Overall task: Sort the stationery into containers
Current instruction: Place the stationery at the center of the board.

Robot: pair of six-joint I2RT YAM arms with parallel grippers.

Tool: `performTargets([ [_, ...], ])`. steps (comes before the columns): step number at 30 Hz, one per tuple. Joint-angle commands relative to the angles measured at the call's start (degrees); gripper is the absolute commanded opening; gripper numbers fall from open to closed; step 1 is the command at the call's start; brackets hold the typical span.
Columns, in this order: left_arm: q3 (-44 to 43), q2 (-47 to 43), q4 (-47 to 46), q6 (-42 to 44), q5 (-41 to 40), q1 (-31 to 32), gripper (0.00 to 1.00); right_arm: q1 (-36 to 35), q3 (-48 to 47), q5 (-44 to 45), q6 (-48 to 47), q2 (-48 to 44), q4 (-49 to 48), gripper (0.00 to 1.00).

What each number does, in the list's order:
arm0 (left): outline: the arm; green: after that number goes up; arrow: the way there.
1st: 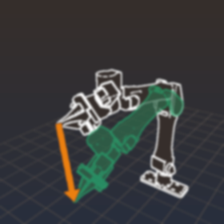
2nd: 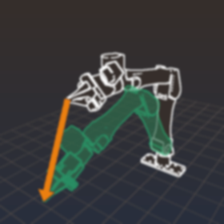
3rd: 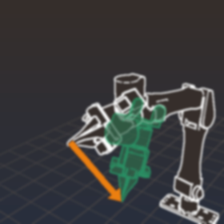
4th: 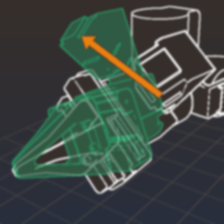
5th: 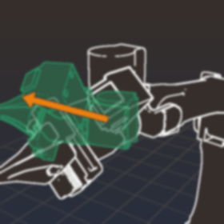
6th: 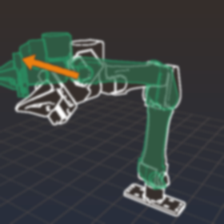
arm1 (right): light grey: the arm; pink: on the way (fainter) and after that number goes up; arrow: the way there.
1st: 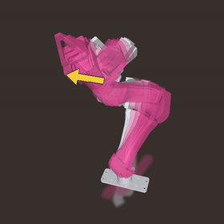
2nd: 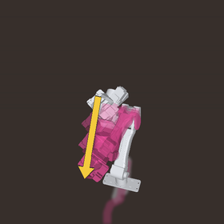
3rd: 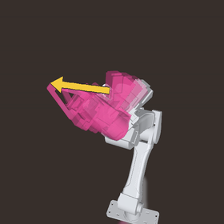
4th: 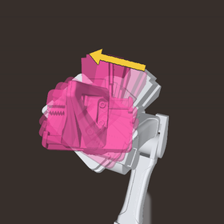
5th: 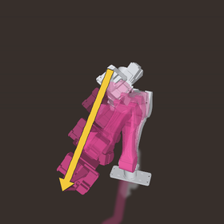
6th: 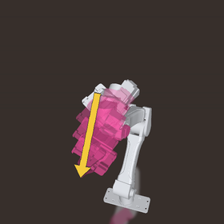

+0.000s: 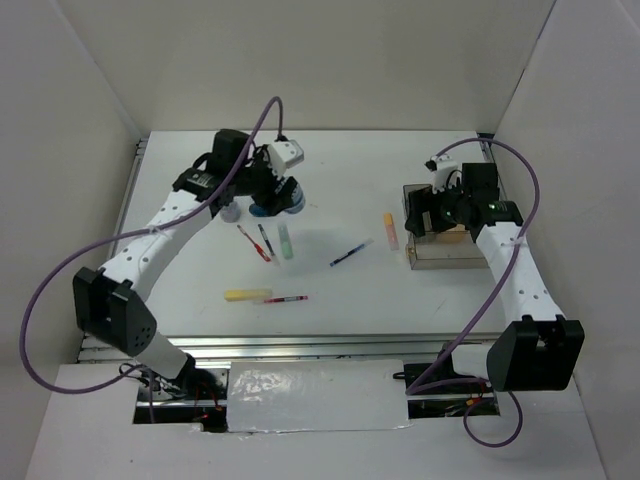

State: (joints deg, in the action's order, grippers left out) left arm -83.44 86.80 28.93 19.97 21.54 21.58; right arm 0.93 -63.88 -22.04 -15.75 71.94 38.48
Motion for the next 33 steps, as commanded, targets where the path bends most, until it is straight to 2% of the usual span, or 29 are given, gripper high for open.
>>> performTargets([
  [1, -3.1, 8.3, -2.2, -2.2, -0.8, 4.2, 0.09, 0.4, -3.8, -1.4, 1.4, 0.7, -1.1, 0.92],
  [6, -9.0, 17.6, -4.9, -3.4, -2.7, 8.3, 0.09, 0.7, -4.2, -1.4, 1.9, 1.3, -1.5, 0.92],
  [14, -19.9, 31.6, -5.1, -6.6, -4.7, 10.3, 0.10, 0.6, -5.2, -2.3, 3.7, 4.8, -3.3, 0.91],
  [17, -22.6, 34.8, -3.6, -6.9, -4.4, 10.5, 0.21, 0.4, -5.2, -1.9, 4.1, 5.6, -4.3, 0.91],
  [18, -23.2, 36.0, -2.4, -6.8, -3.9, 10.4, 0.34, 0.3, -5.3, -1.8, 4.5, 5.9, -4.6, 0.91],
  [20, -24.0, 36.5, -1.9, -7.0, -2.7, 10.3, 0.48, 0.2, -6.2, -1.6, 5.7, 7.1, -5.4, 0.91],
  [21, -23.9, 36.7, -2.0, -7.6, -2.6, 10.3, 0.59, 0.2, -6.6, -1.9, 6.1, 7.5, -5.4, 0.92],
  [22, -23.9, 36.7, -1.7, -7.6, -2.2, 10.2, 0.65, 0.0, -7.0, -2.0, 6.4, 8.0, -5.7, 0.92],
  [23, -24.0, 36.7, -1.4, -7.4, -1.9, 10.2, 0.66, -0.1, -7.7, -2.1, 6.9, 8.8, -5.7, 0.92],
  [24, -24.0, 36.6, -0.9, -7.3, -1.2, 10.2, 0.74, -0.3, -8.0, -2.0, 7.0, 9.3, -5.8, 0.92],
  [25, -23.9, 36.5, -0.4, -7.3, -1.1, 10.2, 0.77, -0.6, -8.6, -1.8, 7.2, 9.6, -6.1, 0.92],
  [26, -23.7, 36.3, 0.0, -7.1, -0.7, 10.2, 0.84, -0.6, -8.9, -1.3, 7.6, 10.2, -6.1, 0.92],
  [30, -21.3, 33.4, -0.4, -7.7, -0.7, 9.7, 0.91, -2.3, -10.7, -0.8, 9.0, 11.8, -6.8, 0.92],
  [31, -20.6, 32.7, -0.9, -7.9, -0.5, 9.2, 0.99, -3.0, -11.5, -0.8, 9.5, 12.3, -6.8, 0.92],
  [33, -18.7, 30.1, -1.2, -8.5, -0.1, 8.4, 0.99, -3.8, -12.8, -0.5, 9.9, 13.4, -6.8, 0.92],
])
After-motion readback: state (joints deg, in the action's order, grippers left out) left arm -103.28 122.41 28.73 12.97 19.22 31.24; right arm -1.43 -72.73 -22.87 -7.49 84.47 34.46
